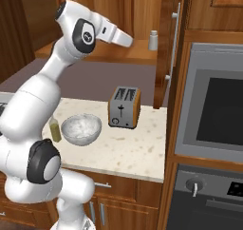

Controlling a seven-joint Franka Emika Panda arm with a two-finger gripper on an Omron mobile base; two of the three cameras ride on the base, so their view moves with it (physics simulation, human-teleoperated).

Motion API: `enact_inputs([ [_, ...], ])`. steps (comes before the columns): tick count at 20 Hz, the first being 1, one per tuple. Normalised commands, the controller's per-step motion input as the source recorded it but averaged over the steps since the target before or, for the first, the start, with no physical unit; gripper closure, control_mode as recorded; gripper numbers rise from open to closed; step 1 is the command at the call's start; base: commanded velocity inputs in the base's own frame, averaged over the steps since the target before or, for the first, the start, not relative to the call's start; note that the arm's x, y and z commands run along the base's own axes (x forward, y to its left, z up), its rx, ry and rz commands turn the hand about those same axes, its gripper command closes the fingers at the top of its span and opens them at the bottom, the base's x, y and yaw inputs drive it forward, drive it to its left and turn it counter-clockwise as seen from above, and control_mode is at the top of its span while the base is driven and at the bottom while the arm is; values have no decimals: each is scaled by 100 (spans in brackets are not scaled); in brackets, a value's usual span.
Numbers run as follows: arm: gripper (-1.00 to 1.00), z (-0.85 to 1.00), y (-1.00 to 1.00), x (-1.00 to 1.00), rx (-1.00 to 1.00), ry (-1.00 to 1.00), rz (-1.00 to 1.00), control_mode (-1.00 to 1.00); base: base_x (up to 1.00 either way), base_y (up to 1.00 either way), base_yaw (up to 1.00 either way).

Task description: Retrieve the bottle and the shaker from the cabinet and place them next to the mixing bowl on the counter. Then add garlic from the fridge to the mixing bowl.

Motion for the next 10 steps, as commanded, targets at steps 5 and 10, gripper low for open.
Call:
enact_inputs([
  [5,-100,-10,-11,38,0,3,0,-100,0,0,0],
  [10,-100,-9,-11,35,0,5,0,-100,0,0,0],
])
